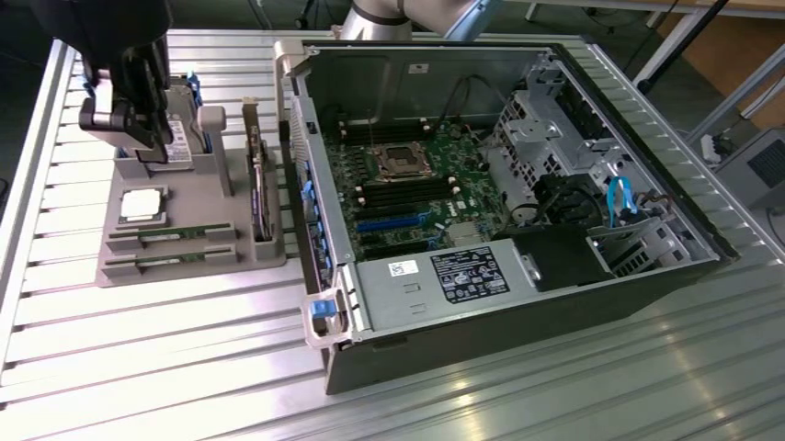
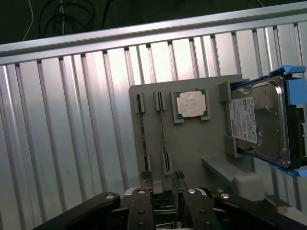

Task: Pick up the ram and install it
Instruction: 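Pick up the ram and move it above insertion slot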

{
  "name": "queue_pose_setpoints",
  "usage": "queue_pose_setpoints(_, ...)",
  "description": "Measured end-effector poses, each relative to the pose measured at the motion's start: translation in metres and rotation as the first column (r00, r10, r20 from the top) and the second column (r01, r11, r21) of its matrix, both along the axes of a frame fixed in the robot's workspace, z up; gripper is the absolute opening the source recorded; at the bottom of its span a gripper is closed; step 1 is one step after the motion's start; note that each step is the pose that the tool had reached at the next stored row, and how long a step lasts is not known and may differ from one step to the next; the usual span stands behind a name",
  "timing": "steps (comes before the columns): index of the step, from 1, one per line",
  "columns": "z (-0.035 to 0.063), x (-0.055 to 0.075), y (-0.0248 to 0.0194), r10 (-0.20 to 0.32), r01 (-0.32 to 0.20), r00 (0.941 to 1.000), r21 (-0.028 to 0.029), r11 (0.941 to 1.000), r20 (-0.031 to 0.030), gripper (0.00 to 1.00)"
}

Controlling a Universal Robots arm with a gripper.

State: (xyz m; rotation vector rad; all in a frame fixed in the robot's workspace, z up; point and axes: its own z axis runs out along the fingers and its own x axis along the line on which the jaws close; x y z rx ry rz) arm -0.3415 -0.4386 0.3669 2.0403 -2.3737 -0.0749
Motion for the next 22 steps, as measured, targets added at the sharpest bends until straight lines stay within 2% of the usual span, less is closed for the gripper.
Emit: queue_pose_setpoints(22,-0.0161,0.0,0.0,0.0,0.0,1.0,0.0,1.0,0.0,0.3)
